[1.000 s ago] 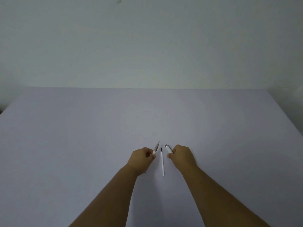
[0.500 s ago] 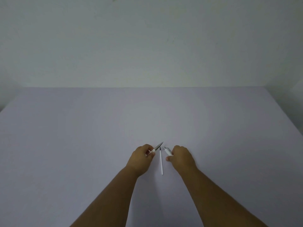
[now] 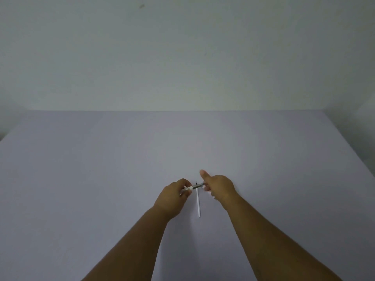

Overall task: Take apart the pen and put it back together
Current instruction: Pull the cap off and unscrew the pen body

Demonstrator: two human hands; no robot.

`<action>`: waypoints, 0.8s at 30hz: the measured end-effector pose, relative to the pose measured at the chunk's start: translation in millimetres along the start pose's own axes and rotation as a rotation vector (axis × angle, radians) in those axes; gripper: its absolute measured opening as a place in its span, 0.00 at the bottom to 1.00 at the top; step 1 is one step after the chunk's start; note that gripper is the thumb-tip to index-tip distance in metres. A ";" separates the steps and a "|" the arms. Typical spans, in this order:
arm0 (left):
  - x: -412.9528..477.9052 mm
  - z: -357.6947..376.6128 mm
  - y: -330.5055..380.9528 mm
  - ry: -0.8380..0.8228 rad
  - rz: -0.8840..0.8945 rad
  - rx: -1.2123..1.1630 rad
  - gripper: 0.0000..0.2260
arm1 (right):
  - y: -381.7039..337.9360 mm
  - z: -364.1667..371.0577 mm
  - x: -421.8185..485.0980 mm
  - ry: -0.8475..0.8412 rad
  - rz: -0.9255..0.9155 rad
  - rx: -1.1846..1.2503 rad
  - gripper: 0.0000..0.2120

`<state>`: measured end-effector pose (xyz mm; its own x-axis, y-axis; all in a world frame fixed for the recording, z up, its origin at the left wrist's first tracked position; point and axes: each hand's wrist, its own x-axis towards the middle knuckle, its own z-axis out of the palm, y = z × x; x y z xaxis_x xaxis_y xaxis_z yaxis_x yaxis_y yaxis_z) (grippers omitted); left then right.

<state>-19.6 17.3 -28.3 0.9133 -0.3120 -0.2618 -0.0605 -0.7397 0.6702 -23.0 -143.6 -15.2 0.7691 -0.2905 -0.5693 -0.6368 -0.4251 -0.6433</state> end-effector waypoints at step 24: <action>-2.5 -33.6 15.1 -0.104 0.034 0.035 0.09 | -8.3 -14.9 -16.2 -0.300 -0.223 0.212 0.05</action>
<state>-9.3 27.0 5.8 0.8640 -0.3960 -0.3109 -0.1067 -0.7475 0.6556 -29.4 -148.2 7.0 0.8592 0.0637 -0.5077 -0.4779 -0.2548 -0.8407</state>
